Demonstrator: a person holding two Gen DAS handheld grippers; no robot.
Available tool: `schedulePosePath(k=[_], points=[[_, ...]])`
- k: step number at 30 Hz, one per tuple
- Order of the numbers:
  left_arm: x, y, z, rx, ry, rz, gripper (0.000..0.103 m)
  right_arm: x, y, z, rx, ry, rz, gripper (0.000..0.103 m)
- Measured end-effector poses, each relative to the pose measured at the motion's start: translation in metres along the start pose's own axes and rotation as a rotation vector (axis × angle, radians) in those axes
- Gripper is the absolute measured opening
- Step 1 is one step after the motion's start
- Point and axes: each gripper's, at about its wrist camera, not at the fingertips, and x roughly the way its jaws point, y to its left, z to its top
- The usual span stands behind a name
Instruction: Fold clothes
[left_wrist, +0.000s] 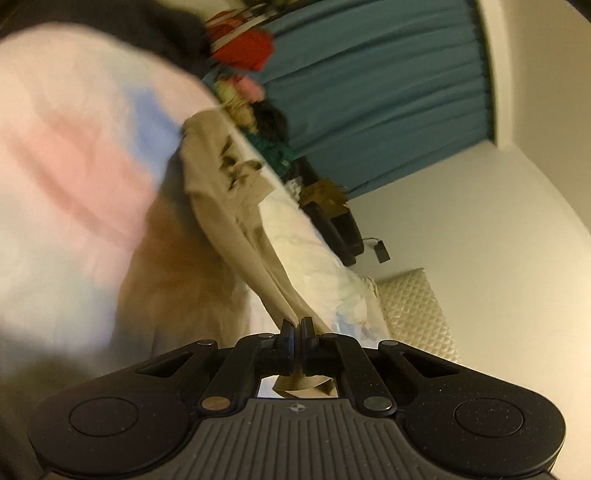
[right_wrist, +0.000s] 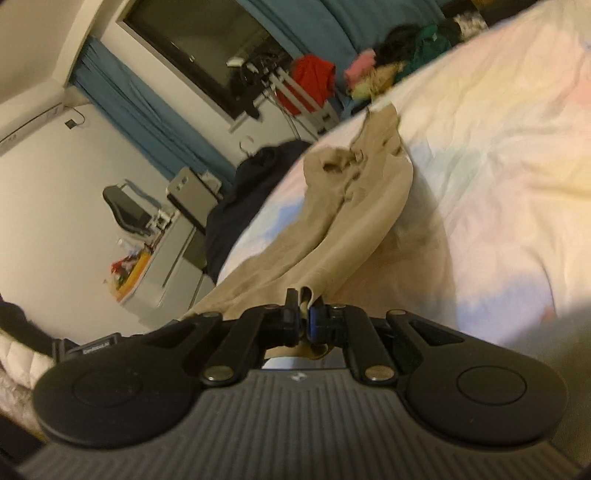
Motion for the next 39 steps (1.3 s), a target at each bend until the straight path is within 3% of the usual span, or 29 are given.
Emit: schedulePosePath(k=[3, 6, 11, 19, 30, 39], points=[[0.0, 0.011, -0.017, -0.055, 0.018, 0.018, 0.003, -0.005, -0.009, -0.012, 0.018, 0.015, -0.012, 0.008], [0.013, 0.014, -0.002, -0.059, -0.002, 0.039, 0.003, 0.005, -0.008, -0.001, 0.016, 0.004, -0.017, 0.008], [0.062, -0.006, 0.058, -0.004, -0.063, 0.066, 0.003, 0.053, 0.004, 0.044, -0.046, -0.079, -0.064, 0.008], [0.163, -0.019, 0.154, 0.159, -0.175, 0.262, 0.003, 0.169, -0.003, 0.132, -0.057, -0.173, -0.176, 0.008], [0.261, 0.046, 0.206, 0.272, -0.137, 0.349, 0.003, 0.272, -0.057, 0.146, -0.125, -0.139, -0.276, 0.008], [0.329, 0.083, 0.203, 0.449, -0.056, 0.498, 0.004, 0.334, -0.095, 0.149, -0.127, -0.058, -0.361, 0.009]])
